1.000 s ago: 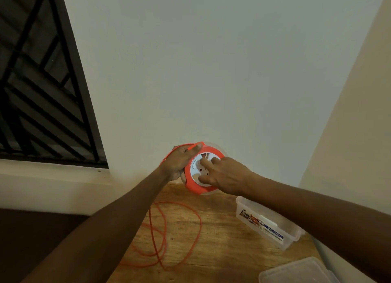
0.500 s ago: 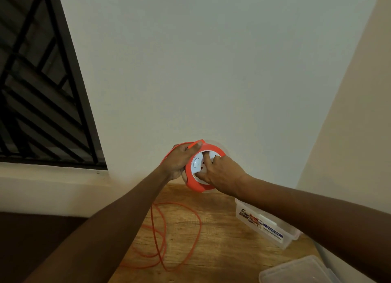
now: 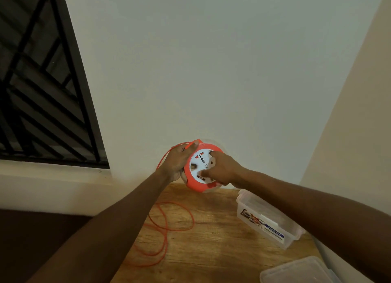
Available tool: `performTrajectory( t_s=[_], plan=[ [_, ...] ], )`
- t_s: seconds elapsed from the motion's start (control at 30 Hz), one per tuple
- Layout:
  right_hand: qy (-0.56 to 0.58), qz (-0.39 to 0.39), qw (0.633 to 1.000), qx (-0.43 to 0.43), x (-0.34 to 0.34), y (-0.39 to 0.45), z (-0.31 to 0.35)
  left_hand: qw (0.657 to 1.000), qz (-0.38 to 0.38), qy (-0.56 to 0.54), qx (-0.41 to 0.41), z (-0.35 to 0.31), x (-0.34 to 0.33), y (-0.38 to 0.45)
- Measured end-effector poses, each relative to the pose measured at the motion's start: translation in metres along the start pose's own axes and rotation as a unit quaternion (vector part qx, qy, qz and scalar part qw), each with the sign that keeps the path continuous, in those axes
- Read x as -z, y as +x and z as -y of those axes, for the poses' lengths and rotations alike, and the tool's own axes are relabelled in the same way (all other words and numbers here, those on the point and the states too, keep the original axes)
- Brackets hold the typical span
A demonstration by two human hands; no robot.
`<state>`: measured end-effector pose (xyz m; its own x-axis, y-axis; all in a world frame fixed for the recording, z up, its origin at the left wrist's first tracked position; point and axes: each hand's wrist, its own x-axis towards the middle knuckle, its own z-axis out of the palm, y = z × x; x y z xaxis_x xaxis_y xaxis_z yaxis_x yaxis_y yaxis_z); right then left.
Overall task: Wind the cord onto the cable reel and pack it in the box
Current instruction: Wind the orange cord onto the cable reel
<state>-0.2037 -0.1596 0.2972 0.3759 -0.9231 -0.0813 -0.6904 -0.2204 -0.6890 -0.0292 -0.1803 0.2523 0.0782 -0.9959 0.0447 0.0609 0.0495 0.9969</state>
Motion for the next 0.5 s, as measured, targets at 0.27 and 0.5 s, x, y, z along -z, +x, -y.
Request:
performTrajectory(
  t_s=[0.27, 0.5],
  plan=[
    [-0.53, -0.085, 0.792, 0.292, -0.002, -0.005, -0.022, 1.0, 0.017, 0.02, 0.003, -0.002, 0.01, -0.001],
    [-0.618, -0.022, 0.684, 0.387, 0.0, -0.003, -0.037, 0.999, 0.035, 0.037, 0.009, 0.002, 0.012, -0.004]
  ],
)
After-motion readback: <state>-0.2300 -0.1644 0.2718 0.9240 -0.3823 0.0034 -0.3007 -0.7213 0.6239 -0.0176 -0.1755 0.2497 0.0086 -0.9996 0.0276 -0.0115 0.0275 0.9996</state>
